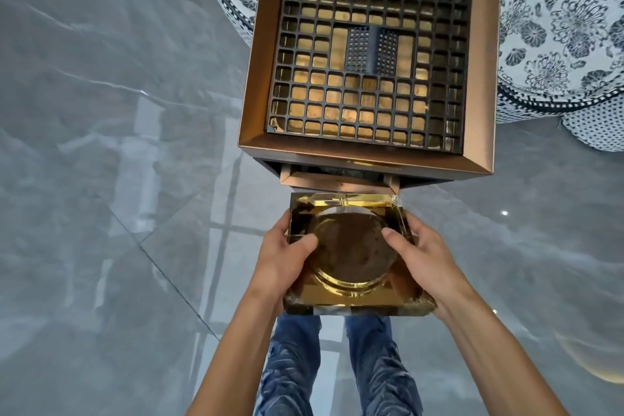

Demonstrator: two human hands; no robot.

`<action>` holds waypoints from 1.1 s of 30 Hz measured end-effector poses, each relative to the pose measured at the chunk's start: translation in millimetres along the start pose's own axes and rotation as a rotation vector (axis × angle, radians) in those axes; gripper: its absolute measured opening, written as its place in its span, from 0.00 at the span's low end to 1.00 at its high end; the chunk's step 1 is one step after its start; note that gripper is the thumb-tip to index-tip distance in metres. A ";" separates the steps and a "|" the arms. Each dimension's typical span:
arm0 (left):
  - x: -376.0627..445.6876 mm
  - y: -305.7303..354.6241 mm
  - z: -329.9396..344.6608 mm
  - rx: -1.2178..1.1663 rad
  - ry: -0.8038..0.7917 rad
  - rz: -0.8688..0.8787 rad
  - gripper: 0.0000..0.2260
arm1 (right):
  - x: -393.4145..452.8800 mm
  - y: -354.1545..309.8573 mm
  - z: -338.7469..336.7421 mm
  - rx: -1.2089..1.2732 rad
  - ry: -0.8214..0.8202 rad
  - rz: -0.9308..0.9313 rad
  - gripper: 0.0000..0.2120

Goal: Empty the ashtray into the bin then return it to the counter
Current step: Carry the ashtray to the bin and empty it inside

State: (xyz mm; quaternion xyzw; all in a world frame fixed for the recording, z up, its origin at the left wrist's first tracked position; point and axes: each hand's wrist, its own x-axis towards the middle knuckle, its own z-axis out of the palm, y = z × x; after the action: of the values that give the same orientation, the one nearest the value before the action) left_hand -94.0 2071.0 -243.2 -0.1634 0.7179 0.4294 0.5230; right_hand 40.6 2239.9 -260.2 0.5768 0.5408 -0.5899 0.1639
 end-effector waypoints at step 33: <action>41.0 54.9 -8.3 -0.037 -0.006 -0.003 0.25 | 34.1 -52.6 8.9 0.033 0.031 0.014 0.25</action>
State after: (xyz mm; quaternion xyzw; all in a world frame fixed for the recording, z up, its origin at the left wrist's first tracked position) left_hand -153.0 2105.0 -254.6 -0.1728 0.7081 0.4422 0.5227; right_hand -16.4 2266.2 -268.0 0.5922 0.5292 -0.5888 0.1500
